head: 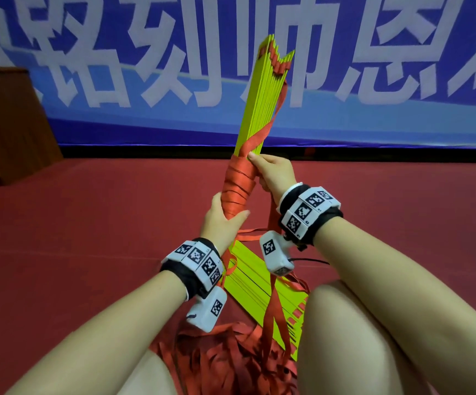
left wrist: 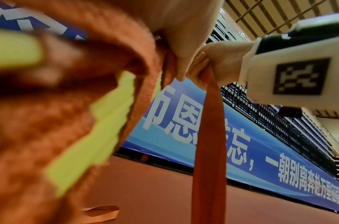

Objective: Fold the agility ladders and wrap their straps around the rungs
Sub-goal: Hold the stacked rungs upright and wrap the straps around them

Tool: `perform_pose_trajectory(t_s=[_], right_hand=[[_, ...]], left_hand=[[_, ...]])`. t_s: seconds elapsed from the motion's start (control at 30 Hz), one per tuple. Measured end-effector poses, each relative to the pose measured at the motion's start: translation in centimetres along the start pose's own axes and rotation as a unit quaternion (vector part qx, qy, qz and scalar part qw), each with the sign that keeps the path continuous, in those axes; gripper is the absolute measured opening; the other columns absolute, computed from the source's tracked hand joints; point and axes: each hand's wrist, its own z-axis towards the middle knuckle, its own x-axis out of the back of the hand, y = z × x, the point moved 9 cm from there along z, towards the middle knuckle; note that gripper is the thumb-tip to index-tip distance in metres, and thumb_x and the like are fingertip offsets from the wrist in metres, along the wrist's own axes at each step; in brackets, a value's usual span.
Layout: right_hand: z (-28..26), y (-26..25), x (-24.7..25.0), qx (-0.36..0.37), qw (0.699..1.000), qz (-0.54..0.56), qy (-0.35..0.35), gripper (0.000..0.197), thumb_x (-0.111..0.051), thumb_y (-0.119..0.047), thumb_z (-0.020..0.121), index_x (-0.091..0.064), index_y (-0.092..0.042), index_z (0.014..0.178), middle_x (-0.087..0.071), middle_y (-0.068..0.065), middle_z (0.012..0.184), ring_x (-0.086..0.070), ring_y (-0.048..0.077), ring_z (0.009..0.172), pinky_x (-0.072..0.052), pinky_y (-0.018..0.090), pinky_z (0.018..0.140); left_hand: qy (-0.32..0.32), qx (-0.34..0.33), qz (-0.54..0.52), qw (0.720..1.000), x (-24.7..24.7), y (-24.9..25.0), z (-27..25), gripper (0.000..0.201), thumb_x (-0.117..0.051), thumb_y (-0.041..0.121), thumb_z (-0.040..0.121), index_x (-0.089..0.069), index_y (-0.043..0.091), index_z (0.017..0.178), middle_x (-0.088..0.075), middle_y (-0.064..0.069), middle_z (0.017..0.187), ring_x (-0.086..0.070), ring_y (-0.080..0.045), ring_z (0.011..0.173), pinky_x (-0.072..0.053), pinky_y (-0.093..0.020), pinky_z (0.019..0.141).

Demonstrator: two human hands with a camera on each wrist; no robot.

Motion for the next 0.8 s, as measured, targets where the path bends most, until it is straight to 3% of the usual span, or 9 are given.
perform_pose_trajectory(t_s=[0.13, 0.17, 0.23, 0.27, 0.33, 0.43, 0.57, 0.7, 0.8], right_hand=[[-0.2, 0.9, -0.6, -0.05, 0.998, -0.01, 0.03, 0.01, -0.05, -0.022, 0.093, -0.056, -0.013, 0.095, -0.052, 0.007, 0.065, -0.047, 0.017, 0.045, -0.036, 0.019, 0.041], [-0.3, 1.2, -0.8, -0.06, 0.998, -0.005, 0.031, 0.027, -0.052, -0.028, 0.091, -0.053, -0.018, 0.115, -0.06, 0.008, 0.079, -0.054, 0.02, 0.056, -0.044, 0.022, 0.049], [-0.5, 1.2, -0.9, -0.044, 0.998, -0.037, 0.029, 0.074, -0.061, -0.043, 0.085, -0.027, -0.026, 0.149, -0.063, 0.008, 0.12, -0.061, 0.025, 0.092, -0.052, 0.035, 0.082], [-0.5, 1.1, -0.8, -0.018, 0.998, -0.061, 0.03, 0.085, -0.065, -0.045, 0.084, -0.018, -0.026, 0.152, -0.056, 0.006, 0.135, -0.058, 0.025, 0.11, -0.046, 0.036, 0.096], [-0.7, 0.8, -0.6, 0.015, 0.996, -0.084, 0.025, 0.091, -0.068, -0.046, 0.084, -0.013, -0.026, 0.154, -0.047, 0.0, 0.146, -0.048, 0.022, 0.129, -0.038, 0.033, 0.105], [-0.6, 1.0, -0.3, 0.025, 0.994, -0.101, 0.024, 0.095, -0.069, -0.049, 0.081, -0.012, -0.029, 0.154, -0.051, -0.001, 0.142, -0.05, 0.022, 0.128, -0.04, 0.036, 0.105], [-1.0, 0.9, -0.1, 0.032, 0.988, -0.141, 0.047, 0.101, -0.065, -0.064, 0.071, -0.013, -0.029, 0.151, -0.069, 0.001, 0.106, -0.065, 0.025, 0.096, -0.052, 0.041, 0.088], [-0.9, 0.2, 0.5, 0.033, 0.982, -0.172, 0.072, 0.094, -0.063, -0.056, 0.082, -0.012, -0.017, 0.151, -0.066, 0.007, 0.111, -0.062, 0.031, 0.101, -0.049, 0.036, 0.085], [-0.5, -0.1, 0.8, 0.056, 0.984, -0.15, 0.073, 0.092, -0.06, -0.058, 0.077, -0.017, -0.02, 0.149, -0.068, 0.007, 0.106, -0.064, 0.032, 0.095, -0.051, 0.042, 0.084]], left_hand=[[0.032, 0.017, 0.031, 0.999, 0.3, -0.9, -0.2, 0.062, -0.068, 0.037, 0.087, -0.039, 0.022, 0.14, -0.064, -0.007, 0.112, -0.059, -0.027, 0.091, -0.04, -0.029, 0.074], [0.029, 0.016, 0.033, 0.999, 0.3, -1.0, -0.2, 0.063, -0.064, 0.039, 0.09, -0.035, 0.023, 0.144, -0.063, -0.01, 0.119, -0.059, -0.029, 0.099, -0.043, -0.031, 0.079], [0.007, 0.017, 0.03, 0.999, -0.2, -1.2, -0.3, 0.063, -0.051, 0.039, 0.097, -0.023, 0.027, 0.152, -0.055, -0.013, 0.135, -0.052, -0.033, 0.121, -0.041, -0.035, 0.096], [-0.006, 0.012, 0.03, 0.999, -0.5, -1.2, -0.4, 0.062, -0.045, 0.036, 0.099, -0.017, 0.029, 0.154, -0.051, -0.014, 0.139, -0.048, -0.033, 0.126, -0.037, -0.035, 0.1], [-0.025, -0.009, 0.03, 0.999, -1.0, -0.9, -0.8, 0.062, -0.043, 0.032, 0.1, -0.012, 0.034, 0.154, -0.05, -0.015, 0.138, -0.046, -0.033, 0.127, -0.037, -0.037, 0.102], [-0.01, -0.02, 0.024, 0.999, -1.0, -0.8, -1.1, 0.072, -0.057, 0.029, 0.094, -0.016, 0.037, 0.153, -0.049, -0.017, 0.135, -0.046, -0.032, 0.127, -0.038, -0.038, 0.103], [0.056, 0.007, 0.075, 0.996, 0.3, -0.6, -1.2, 0.076, -0.069, 0.022, 0.084, -0.031, 0.032, 0.149, -0.045, -0.015, 0.124, -0.042, -0.035, 0.123, -0.035, -0.036, 0.101], [0.09, -0.025, 0.093, 0.991, 1.4, 0.3, -0.9, 0.066, -0.071, 0.016, 0.079, -0.045, 0.029, 0.138, -0.043, -0.01, 0.112, -0.04, -0.033, 0.115, -0.034, -0.035, 0.097], [0.055, -0.052, 0.064, 0.995, 1.3, 0.7, -0.2, 0.059, -0.073, 0.022, 0.079, -0.048, 0.027, 0.133, -0.043, -0.005, 0.106, -0.047, -0.03, 0.11, -0.037, -0.033, 0.092]])
